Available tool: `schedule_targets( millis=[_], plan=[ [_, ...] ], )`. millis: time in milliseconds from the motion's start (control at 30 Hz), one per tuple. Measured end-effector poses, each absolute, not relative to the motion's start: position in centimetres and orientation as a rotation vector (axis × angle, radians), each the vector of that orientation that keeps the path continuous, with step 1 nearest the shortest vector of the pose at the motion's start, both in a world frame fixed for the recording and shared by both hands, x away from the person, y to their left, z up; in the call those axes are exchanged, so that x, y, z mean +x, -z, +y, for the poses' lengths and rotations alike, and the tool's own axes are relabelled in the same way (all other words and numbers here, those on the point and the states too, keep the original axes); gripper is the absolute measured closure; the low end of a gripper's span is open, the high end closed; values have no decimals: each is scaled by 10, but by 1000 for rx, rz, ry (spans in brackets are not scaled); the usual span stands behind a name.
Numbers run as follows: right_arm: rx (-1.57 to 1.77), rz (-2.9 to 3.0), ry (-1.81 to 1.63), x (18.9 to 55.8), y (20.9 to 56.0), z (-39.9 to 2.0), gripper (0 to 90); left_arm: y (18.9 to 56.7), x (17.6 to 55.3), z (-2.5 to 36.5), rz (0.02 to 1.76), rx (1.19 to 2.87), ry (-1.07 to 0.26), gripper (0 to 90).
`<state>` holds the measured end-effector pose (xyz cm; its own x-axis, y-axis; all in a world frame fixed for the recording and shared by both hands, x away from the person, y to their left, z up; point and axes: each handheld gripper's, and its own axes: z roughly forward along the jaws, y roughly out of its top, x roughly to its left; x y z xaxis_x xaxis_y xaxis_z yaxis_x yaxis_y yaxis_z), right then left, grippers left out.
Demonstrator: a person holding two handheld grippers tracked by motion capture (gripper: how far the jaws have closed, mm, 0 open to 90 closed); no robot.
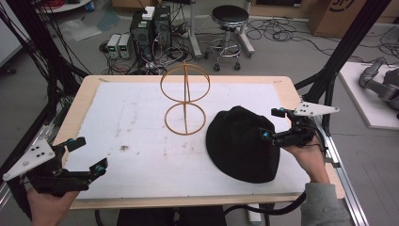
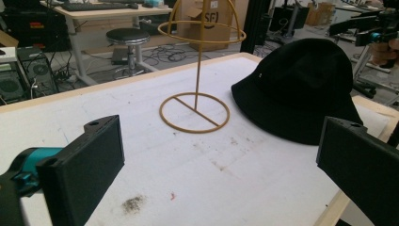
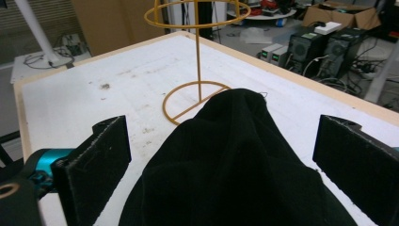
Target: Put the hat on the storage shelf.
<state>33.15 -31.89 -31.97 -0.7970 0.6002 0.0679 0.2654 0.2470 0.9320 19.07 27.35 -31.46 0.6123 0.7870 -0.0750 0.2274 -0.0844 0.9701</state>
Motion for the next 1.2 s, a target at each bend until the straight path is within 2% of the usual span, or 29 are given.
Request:
schedule_targets(
  millis=[133, 200, 333, 500, 567, 700, 733, 767, 867, 967, 1200],
  plan=[
    [805, 2237, -1562, 337, 325, -317, 61, 315, 190, 273, 859, 1631, -575, 17],
    [802, 2252, -1573, 342, 330, -317, 164, 316, 189, 273, 861, 1631, -575, 17],
    [791, 2246, -1611, 346, 333, -316, 214, 316, 190, 273, 861, 1630, -575, 17],
    [789, 2218, -1588, 354, 335, -313, 380, 317, 191, 274, 865, 1632, -569, 17],
    [807, 2223, -1583, 357, 336, -312, 412, 317, 191, 275, 868, 1630, -570, 17],
    [829, 2259, -1552, 362, 339, -312, 586, 318, 191, 276, 871, 1627, -569, 17],
    [829, 2259, -1552, 362, 339, -312, 586, 318, 191, 276, 871, 1627, -569, 17],
    [823, 2284, -1556, 363, 339, -311, 694, 318, 192, 277, 876, 1626, -567, 17],
    [818, 2311, -1518, 362, 339, -309, 813, 319, 192, 277, 881, 1627, -563, 17],
    [818, 2325, -1509, 362, 339, -308, 851, 319, 193, 276, 883, 1628, -562, 17],
    [808, 2334, -1536, 362, 332, -306, 862, 320, 193, 277, 886, 1628, -560, 17]
  ],
)
